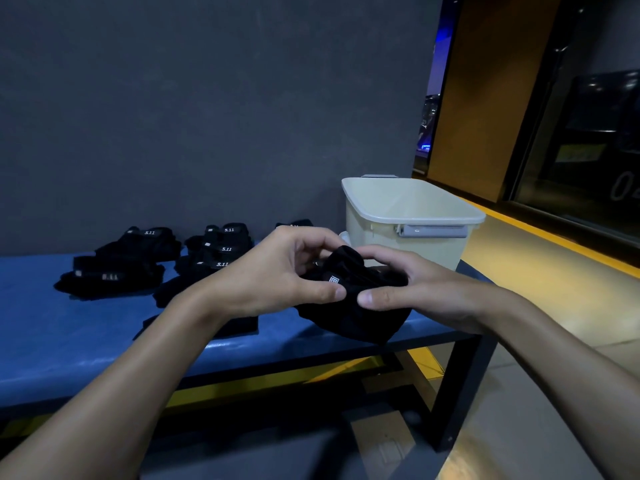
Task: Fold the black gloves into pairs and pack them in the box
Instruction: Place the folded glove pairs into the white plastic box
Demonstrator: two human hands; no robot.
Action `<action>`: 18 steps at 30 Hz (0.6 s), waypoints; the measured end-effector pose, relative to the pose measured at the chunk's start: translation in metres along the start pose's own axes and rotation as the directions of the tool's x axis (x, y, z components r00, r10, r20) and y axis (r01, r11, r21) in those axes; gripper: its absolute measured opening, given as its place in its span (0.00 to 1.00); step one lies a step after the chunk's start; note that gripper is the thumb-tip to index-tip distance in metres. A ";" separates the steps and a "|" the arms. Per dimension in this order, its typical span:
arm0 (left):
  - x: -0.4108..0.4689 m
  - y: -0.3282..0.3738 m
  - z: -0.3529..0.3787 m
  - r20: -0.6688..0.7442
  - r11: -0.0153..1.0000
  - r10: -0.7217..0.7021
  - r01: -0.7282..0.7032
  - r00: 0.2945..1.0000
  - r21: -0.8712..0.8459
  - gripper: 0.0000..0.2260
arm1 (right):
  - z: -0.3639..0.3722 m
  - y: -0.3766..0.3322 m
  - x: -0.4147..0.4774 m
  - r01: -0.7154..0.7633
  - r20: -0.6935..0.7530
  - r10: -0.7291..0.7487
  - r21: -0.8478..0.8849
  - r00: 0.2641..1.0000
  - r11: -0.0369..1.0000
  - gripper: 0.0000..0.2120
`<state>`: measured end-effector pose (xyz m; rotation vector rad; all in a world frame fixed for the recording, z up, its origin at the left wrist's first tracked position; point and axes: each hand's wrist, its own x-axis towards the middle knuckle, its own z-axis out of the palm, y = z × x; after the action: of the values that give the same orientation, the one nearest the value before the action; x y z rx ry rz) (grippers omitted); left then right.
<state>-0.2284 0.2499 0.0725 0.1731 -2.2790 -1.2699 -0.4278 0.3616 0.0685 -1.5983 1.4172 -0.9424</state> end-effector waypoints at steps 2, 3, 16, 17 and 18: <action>0.000 -0.001 0.001 0.003 1.000 -0.006 0.006 1.000 0.009 0.15 | 0.001 0.001 0.000 -0.008 -0.002 0.008 0.002 1.000 1.000 0.24; 0.000 -0.001 0.001 0.003 1.000 -0.009 0.009 1.000 0.017 0.15 | 0.002 0.002 0.000 -0.010 -0.006 0.010 0.008 1.000 1.000 0.22; 0.001 0.000 0.005 -0.070 0.992 -0.039 0.047 0.997 0.116 0.16 | 0.008 0.005 -0.002 -0.023 -0.081 0.016 -0.086 0.997 0.996 0.08; 0.001 0.000 0.004 -0.076 0.992 -0.043 0.052 0.996 0.119 0.16 | 0.009 0.004 -0.002 -0.010 -0.100 0.001 -0.087 0.995 0.996 0.05; 0.001 0.000 0.004 -0.090 0.991 -0.047 0.058 0.995 0.122 0.17 | 0.010 0.003 -0.003 0.006 -0.124 -0.017 -0.086 0.992 0.996 0.03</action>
<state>-0.2307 0.2525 0.0713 0.3283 -2.2929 -1.1233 -0.4202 0.3648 0.0615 -1.6359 1.5541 -1.0160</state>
